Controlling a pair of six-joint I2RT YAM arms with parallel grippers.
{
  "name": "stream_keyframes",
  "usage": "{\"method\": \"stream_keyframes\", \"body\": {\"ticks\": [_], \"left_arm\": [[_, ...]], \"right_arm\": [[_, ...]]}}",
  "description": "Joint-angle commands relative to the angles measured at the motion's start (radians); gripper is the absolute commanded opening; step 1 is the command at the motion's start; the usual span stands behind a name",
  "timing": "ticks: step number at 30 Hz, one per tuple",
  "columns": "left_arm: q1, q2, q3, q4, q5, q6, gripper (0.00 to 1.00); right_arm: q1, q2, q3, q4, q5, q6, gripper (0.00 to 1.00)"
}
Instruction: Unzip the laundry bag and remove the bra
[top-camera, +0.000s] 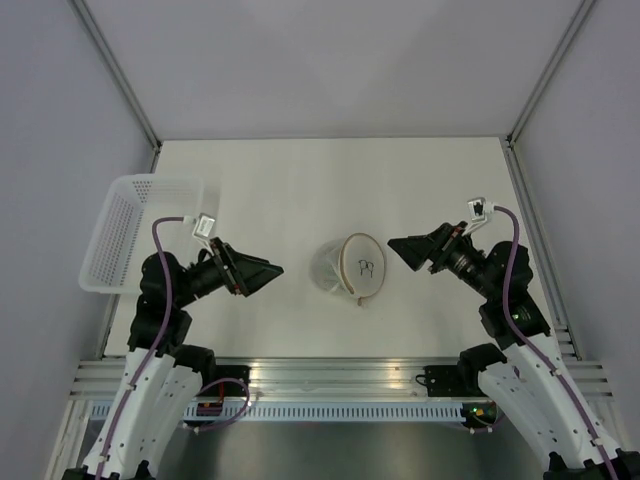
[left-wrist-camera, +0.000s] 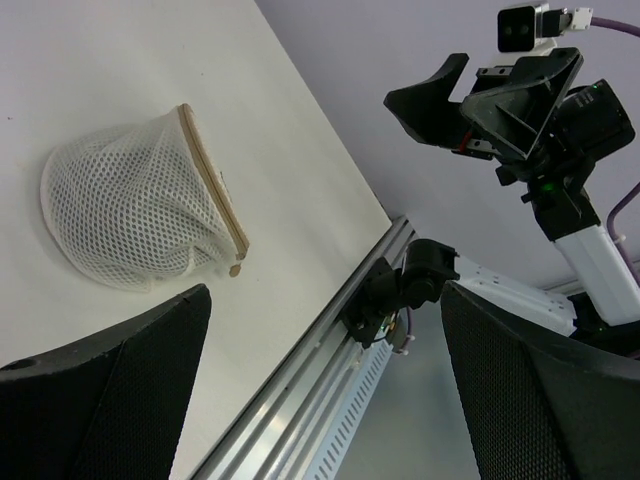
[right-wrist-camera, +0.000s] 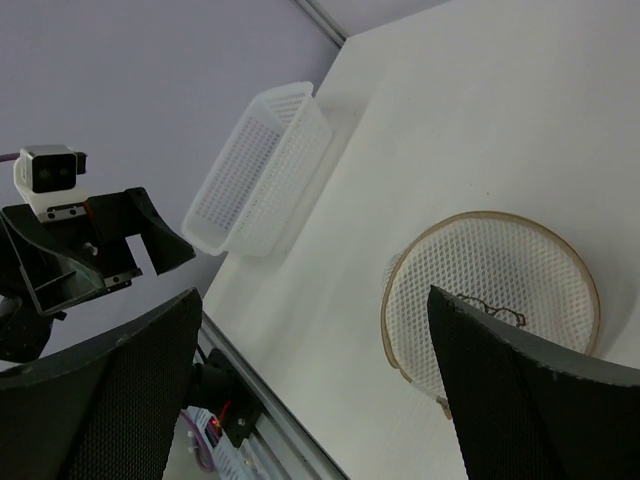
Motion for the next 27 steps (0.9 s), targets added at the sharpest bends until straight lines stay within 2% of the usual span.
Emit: {"method": "stream_keyframes", "body": {"ticks": [1,4,6,7,9,10,11,12,14,21,27], "left_arm": [[-0.002,-0.006,-0.018,0.039,0.007,0.084,1.00],[-0.014,0.044,-0.012,0.062,0.003,0.107,1.00],[-0.062,0.123,0.009,0.060,-0.020,0.123,0.98],[-0.095,0.170,0.034,0.056,-0.092,0.144,0.98],[-0.247,0.221,0.060,0.025,-0.202,0.179,0.98],[-0.372,0.273,0.102,-0.010,-0.356,0.225,0.97],[-0.428,0.307,0.123,-0.029,-0.429,0.247,0.97],[-0.474,0.334,0.142,-0.047,-0.559,0.265,0.97],[-0.548,0.379,0.182,-0.063,-0.641,0.264,0.96],[-0.635,0.440,0.210,-0.038,-0.812,0.247,0.95],[-0.698,0.526,0.250,-0.037,-0.925,0.249,0.94]], "right_arm": [[0.001,-0.029,-0.019,0.029,0.001,-0.058,0.98],[0.001,-0.049,-0.053,0.047,0.036,-0.066,0.98],[0.001,-0.029,-0.042,0.027,0.057,-0.093,0.98],[0.001,-0.017,-0.030,-0.020,0.065,-0.107,0.98],[0.001,0.018,-0.021,-0.055,0.071,-0.135,0.98],[0.001,0.029,-0.022,-0.078,0.079,-0.141,0.98],[0.001,0.026,-0.025,-0.089,0.088,-0.149,0.98],[0.001,0.023,-0.027,-0.098,0.097,-0.162,0.98],[0.001,-0.006,-0.030,-0.132,0.134,-0.181,0.98],[0.001,-0.050,0.032,-0.281,0.240,-0.245,0.98],[0.001,-0.066,-0.008,-0.266,0.236,-0.232,0.98]]}}
